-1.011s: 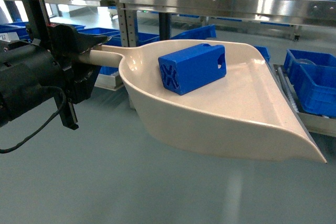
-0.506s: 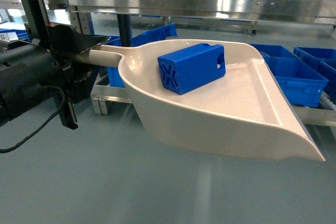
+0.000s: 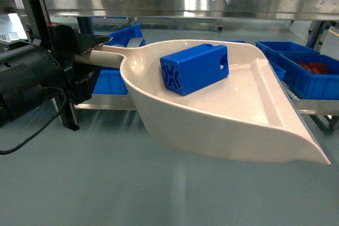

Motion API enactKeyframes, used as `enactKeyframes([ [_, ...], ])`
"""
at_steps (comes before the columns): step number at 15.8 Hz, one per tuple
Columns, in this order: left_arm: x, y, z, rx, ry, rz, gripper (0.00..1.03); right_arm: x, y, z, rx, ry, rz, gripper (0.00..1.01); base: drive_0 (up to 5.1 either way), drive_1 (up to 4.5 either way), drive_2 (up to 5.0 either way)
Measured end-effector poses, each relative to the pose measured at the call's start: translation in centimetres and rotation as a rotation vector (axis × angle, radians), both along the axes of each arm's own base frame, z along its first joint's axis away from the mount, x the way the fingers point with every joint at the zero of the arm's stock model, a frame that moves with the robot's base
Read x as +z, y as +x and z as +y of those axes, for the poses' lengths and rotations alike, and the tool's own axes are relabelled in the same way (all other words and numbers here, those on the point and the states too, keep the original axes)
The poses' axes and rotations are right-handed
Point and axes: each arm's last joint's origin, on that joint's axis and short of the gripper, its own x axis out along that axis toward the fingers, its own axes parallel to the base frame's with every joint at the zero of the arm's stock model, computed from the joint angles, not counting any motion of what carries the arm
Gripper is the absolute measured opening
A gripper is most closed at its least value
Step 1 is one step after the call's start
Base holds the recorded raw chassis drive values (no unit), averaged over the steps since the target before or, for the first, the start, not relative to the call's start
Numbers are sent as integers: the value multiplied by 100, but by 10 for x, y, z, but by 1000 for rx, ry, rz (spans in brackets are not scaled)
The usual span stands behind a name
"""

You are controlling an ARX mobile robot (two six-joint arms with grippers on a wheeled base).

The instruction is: Place part in tray to right shelf

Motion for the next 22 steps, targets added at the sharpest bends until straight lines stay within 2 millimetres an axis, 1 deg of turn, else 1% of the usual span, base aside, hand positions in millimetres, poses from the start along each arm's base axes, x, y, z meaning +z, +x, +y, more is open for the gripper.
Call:
enactKeyframes([
  [5,0,-1,-3,-14,0,-1,14,0,0,0,-6,2,0,98,-48,-48,-48],
  [8,0,0,1,8,0,0,14,0,0,0,-5,1,0,98,0,0,0],
  [22,0,0,0,-2,-1,-4,14,0,0,0,-5,2,-2,98,0,0,0],
])
